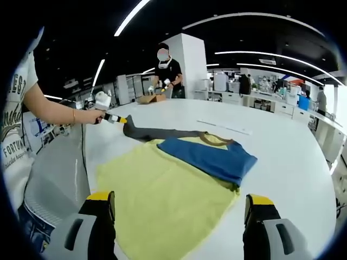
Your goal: Fold the garment on the visible template until the final outline fits inside the template.
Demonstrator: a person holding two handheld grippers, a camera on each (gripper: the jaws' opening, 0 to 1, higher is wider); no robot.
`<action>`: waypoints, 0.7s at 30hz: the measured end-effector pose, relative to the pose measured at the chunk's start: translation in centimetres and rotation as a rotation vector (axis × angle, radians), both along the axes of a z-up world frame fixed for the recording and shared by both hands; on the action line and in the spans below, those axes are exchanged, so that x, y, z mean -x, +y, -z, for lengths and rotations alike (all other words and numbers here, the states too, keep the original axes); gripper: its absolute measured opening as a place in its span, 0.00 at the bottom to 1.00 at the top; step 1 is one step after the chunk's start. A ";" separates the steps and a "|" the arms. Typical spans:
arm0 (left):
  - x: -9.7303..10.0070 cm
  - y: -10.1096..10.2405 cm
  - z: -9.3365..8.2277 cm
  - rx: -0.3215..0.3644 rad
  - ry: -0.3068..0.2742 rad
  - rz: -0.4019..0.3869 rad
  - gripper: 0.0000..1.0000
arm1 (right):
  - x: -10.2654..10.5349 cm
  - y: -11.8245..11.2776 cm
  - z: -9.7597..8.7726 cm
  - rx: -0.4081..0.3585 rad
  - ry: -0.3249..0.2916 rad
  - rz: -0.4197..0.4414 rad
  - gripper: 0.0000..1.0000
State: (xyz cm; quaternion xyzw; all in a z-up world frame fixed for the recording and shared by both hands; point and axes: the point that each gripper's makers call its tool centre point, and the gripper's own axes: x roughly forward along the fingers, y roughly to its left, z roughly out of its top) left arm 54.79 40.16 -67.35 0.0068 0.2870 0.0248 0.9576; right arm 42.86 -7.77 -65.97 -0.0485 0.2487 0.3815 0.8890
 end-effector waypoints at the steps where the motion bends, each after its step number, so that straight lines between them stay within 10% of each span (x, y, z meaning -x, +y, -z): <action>1: -0.3 -0.2 -0.2 -0.001 -0.003 0.010 0.00 | 0.1 0.0 0.0 0.004 -0.001 -0.004 0.99; 21: -3.5 -6.5 -3.0 0.024 -0.071 0.140 0.00 | 1.0 0.9 0.3 -0.014 0.003 -0.022 0.99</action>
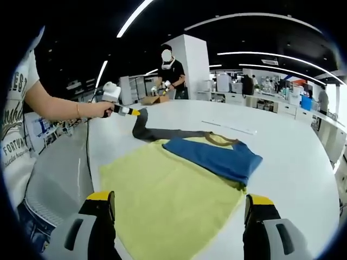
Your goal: Fold the garment on the visible template until the final outline fits inside the template.
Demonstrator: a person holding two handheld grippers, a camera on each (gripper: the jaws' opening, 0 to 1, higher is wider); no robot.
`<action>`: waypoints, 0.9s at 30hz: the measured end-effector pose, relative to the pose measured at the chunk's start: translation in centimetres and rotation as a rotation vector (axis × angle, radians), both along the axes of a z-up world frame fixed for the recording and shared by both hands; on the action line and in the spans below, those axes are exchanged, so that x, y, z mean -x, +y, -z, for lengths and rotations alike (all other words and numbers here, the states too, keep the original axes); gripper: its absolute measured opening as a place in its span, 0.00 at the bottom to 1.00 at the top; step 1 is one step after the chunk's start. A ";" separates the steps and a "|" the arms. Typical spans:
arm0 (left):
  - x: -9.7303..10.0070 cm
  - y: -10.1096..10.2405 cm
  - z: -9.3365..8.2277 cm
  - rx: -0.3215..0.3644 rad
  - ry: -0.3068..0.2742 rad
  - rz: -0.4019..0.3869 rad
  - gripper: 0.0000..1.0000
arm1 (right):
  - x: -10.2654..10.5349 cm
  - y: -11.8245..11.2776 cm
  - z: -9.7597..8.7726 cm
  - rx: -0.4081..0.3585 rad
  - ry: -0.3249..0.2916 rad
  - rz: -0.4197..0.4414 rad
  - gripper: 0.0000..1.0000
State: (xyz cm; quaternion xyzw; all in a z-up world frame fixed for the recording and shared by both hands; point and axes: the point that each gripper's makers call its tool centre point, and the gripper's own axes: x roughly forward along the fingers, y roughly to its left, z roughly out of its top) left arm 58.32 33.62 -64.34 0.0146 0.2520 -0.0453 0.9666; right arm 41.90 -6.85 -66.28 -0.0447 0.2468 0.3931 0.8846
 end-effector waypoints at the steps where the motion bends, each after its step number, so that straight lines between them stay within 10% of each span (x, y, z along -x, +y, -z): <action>1: -0.1 -0.3 -0.1 -0.001 -0.001 0.008 0.00 | 0.0 0.0 0.0 0.000 0.000 0.000 0.99; 27: -2.6 -9.1 -1.3 0.081 -0.042 0.104 0.00 | 0.4 0.3 -0.1 -0.012 0.003 -0.009 0.99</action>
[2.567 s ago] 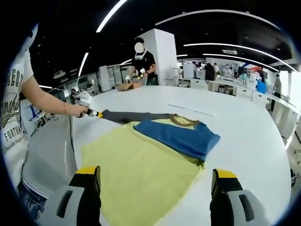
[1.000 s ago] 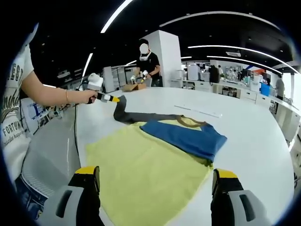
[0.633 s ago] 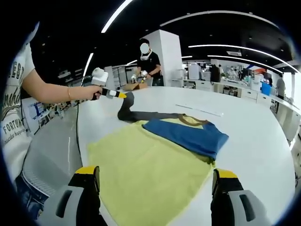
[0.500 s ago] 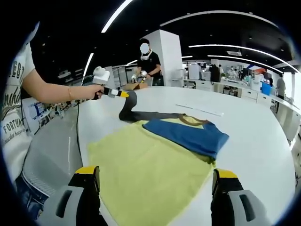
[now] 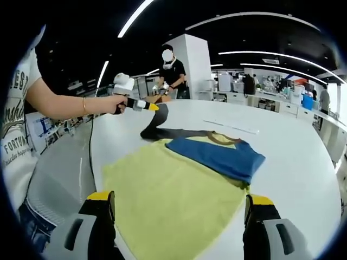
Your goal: Fold the garment on the visible template until the final outline fits inside the template.
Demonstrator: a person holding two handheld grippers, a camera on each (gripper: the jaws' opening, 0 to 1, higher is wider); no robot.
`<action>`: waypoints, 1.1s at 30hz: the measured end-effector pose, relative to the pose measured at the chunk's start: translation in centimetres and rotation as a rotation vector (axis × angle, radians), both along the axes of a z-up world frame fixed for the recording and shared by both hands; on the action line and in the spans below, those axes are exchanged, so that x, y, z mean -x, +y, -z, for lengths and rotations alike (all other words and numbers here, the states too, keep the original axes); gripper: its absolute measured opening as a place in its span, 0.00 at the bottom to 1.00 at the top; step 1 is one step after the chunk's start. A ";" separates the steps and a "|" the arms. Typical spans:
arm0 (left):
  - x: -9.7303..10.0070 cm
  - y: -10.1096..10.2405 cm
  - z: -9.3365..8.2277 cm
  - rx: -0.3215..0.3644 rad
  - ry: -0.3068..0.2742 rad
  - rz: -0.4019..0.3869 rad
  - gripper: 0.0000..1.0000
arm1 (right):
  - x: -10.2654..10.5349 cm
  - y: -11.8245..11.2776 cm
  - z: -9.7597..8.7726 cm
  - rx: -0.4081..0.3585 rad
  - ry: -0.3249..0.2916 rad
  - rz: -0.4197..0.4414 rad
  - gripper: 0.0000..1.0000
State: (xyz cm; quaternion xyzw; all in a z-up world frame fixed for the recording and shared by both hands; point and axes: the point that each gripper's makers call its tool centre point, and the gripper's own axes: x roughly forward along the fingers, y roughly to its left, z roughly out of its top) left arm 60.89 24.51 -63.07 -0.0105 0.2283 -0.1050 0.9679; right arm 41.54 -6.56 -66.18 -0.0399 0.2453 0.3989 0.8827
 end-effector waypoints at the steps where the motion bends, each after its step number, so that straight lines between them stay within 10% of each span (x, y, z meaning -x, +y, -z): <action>1: -0.1 -0.4 0.0 0.008 -0.001 0.003 0.00 | 0.0 0.0 0.0 -0.001 0.000 0.001 0.99; 33: -1.9 -9.7 -0.6 0.068 -0.026 0.163 0.00 | 0.3 -0.8 0.4 -0.009 0.011 0.029 0.98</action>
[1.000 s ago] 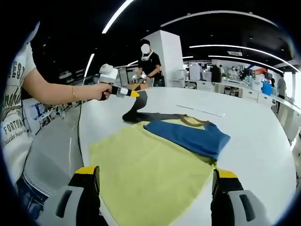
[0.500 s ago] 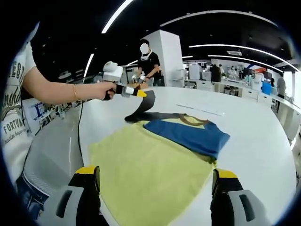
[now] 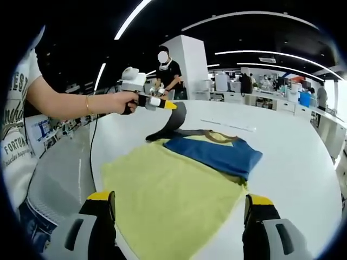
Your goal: Fold the garment on the visible template until the final outline fits inside the template.
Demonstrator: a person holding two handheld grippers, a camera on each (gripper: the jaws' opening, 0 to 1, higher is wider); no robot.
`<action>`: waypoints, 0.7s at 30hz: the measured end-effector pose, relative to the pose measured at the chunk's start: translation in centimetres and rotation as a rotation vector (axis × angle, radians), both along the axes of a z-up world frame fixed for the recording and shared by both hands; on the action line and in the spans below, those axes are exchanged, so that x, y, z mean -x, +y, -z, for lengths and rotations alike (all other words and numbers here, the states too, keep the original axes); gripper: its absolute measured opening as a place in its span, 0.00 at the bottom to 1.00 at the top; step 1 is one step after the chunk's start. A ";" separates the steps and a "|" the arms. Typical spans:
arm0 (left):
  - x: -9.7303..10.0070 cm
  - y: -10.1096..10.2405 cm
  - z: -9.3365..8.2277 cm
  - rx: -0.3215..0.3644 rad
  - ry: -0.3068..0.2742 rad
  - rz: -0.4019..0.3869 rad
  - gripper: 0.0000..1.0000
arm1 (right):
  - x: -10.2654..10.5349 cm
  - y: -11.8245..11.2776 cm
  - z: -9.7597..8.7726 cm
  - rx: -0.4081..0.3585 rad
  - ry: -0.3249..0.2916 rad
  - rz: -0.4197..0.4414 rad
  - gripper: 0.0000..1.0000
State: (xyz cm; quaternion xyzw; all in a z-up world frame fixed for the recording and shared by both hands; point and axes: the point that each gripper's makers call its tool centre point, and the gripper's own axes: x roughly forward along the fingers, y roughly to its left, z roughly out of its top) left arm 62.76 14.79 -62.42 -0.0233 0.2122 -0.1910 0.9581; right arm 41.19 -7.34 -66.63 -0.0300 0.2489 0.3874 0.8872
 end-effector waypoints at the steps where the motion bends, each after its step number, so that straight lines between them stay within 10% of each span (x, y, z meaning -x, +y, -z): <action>1: 0.0 -0.4 0.2 -0.002 0.004 0.010 0.00 | 0.0 0.0 0.1 0.002 0.001 0.001 0.98; 21: 0.2 -6.2 0.1 0.049 0.002 0.116 0.00 | 0.0 -0.5 0.6 0.001 0.001 0.021 0.98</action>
